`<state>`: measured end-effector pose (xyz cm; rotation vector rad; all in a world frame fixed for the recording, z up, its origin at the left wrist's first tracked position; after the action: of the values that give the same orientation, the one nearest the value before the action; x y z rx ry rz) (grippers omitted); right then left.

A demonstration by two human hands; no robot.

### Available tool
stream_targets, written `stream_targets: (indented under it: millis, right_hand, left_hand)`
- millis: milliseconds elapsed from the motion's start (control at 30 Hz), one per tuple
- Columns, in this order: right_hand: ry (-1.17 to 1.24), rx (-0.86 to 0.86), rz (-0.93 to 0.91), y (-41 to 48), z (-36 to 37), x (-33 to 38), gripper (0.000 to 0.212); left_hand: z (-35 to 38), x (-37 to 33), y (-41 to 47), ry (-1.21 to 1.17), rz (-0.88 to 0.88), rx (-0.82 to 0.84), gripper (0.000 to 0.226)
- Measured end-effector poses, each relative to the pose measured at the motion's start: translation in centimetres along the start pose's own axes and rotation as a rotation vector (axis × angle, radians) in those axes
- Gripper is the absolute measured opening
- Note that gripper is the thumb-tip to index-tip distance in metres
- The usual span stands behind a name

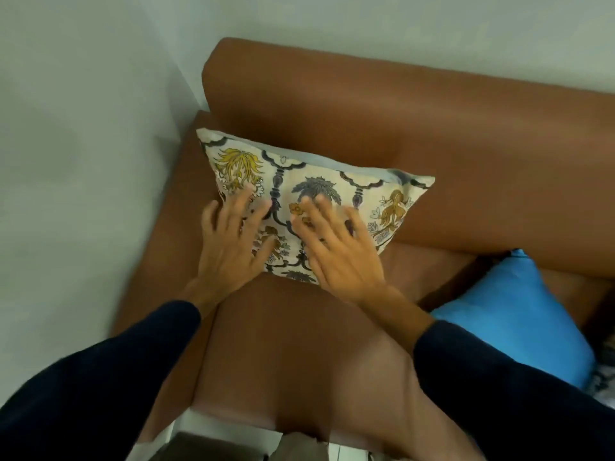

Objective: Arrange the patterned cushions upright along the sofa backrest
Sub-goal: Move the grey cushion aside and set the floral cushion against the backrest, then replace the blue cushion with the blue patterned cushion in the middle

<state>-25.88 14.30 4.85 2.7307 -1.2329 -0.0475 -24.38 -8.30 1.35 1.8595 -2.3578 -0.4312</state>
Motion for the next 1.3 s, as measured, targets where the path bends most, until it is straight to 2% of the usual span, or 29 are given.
stream_targets:
  millis: [67,167,333,433,500,567,600,700,800,833,900,967,1000,1067,1100,1133,1167,1233,1300]
  right_hand:
    - [-0.103,0.177,-0.030,-1.7,3.1,-0.2,0.068]
    - [-0.224,0.310,-0.041,-3.1,6.9,-1.4,0.071]
    - [-0.297,0.521,-0.212,-5.4,11.9,-0.2,0.074]
    - [-0.254,0.675,-0.282,-7.1,13.3,1.4,0.066]
    - [-0.167,0.864,-0.271,-9.1,13.4,1.4,0.057]
    - [-0.037,0.954,-0.160,-12.1,12.4,0.3,0.051]
    - [0.050,0.908,-0.050,-13.9,11.7,-0.5,0.047]
    - [0.215,0.536,0.425,-20.8,8.7,-4.1,0.035]
    - [0.157,0.254,0.853,-30.3,6.4,-8.8,0.031]
    - [0.173,0.219,1.018,-33.3,5.9,-10.2,0.037]
    - [0.305,0.240,1.437,-38.9,5.1,-12.5,0.076]
    - [0.560,0.307,1.834,-43.0,5.1,-13.5,0.108]
    - [0.759,0.277,1.940,-44.9,5.2,-14.0,0.110]
    - [1.386,0.015,1.966,-46.3,5.6,-14.3,0.084]
    - [1.699,-0.055,1.952,-46.9,5.5,-14.3,0.070]
    - [1.889,-0.091,1.905,-47.1,5.0,-14.5,0.060]
    - [1.937,-0.062,1.830,-47.0,4.3,-14.7,0.053]
    - [1.817,-0.044,1.735,-47.6,3.0,-14.9,0.047]
    - [1.693,-0.030,1.639,-48.4,0.3,-15.3,0.065]
  left_hand:
    - [2.3,0.6,-1.8,0.067,0.132,0.144,0.071]
    - [4.6,1.0,-3.0,0.151,0.231,0.332,0.070]
    - [7.2,-2.3,-6.6,0.161,0.163,0.548,0.077]
    - [7.9,-5.2,-9.1,0.216,0.124,0.902,0.088]
    - [7.7,-6.6,-10.6,0.110,-0.004,1.205,0.075]
    - [7.2,-8.9,-11.6,0.106,0.011,1.416,0.058]
    - [7.0,-10.2,-11.8,0.137,0.058,1.462,0.054]
    - [6.4,-14.9,-10.5,0.033,0.018,1.483,0.050]
    - [6.6,-20.9,-8.0,-0.187,-0.091,1.293,0.061]
    - [6.7,-23.2,-7.0,-0.264,-0.158,1.234,0.067]
    - [7.4,-28.0,-5.2,-0.440,-0.295,1.155,0.081]
    - [8.2,-32.1,-3.8,-0.646,-0.445,1.144,0.093]
    - [8.8,-34.2,-3.2,-0.751,-0.516,1.165,0.098]
    - [9.6,-36.7,-2.8,-0.829,-0.603,1.228,0.110]
    - [9.9,-37.9,-3.0,-0.755,-0.574,1.250,0.115]
    - [9.9,-38.8,-3.1,-0.628,-0.519,1.250,0.119]
    - [9.6,-39.3,-3.3,-0.505,-0.463,1.221,0.122]
    - [8.0,-39.8,-3.4,-0.370,-0.404,1.161,0.122]
    - [5.3,-39.1,-3.3,-0.349,-0.398,1.124,0.114]
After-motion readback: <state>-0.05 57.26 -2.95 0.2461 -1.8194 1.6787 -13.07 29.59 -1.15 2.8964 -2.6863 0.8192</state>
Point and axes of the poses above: each hand's wrist, its own y-axis towards the middle knuckle, its own z-axis out of the palm, x = y × z, the point moved 1 cm from there along y, towards the middle knuckle, and after that the axes turned 4 degrees about x, right-handed, at the moved point
